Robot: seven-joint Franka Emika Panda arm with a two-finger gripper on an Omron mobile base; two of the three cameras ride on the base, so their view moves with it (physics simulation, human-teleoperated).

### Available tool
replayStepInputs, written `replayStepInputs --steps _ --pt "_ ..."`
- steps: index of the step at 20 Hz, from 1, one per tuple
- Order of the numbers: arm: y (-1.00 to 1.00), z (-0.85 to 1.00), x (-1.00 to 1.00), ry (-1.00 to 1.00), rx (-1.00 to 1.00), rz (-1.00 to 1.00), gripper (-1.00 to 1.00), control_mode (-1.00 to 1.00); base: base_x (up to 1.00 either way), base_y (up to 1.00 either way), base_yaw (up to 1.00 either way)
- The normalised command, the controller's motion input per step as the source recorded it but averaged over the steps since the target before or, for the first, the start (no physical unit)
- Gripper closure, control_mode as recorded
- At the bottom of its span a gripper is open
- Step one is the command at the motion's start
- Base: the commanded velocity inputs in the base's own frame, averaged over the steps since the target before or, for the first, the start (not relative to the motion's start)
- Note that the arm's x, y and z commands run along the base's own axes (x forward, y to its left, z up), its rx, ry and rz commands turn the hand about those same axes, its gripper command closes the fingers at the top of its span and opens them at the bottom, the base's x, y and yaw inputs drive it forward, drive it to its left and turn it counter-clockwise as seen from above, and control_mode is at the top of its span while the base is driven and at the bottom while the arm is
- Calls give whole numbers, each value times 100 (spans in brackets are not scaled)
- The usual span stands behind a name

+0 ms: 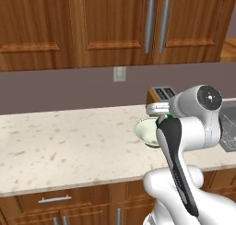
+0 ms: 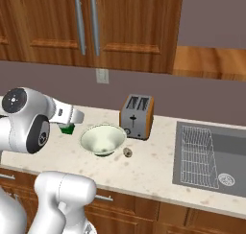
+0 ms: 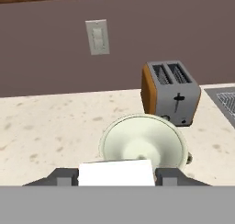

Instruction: Gather the eggs and milk located in the vicinity of the sink area and place them right next to the bowl.

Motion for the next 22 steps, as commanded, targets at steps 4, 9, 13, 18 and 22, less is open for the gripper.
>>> replayStepInputs --steps 4,9,13,18,22 --pt "0 0 0 0 0 0 100 100 29 3 0" --pt "0 0 0 0 0 0 100 -100 1 0 0" --pt "7 0 0 2 0 0 100 -100 0 0 0" --pt "21 -1 0 8 1 0 100 -100 0 0 0" --pt "30 -9 0 16 0 0 100 -100 0 0 0"
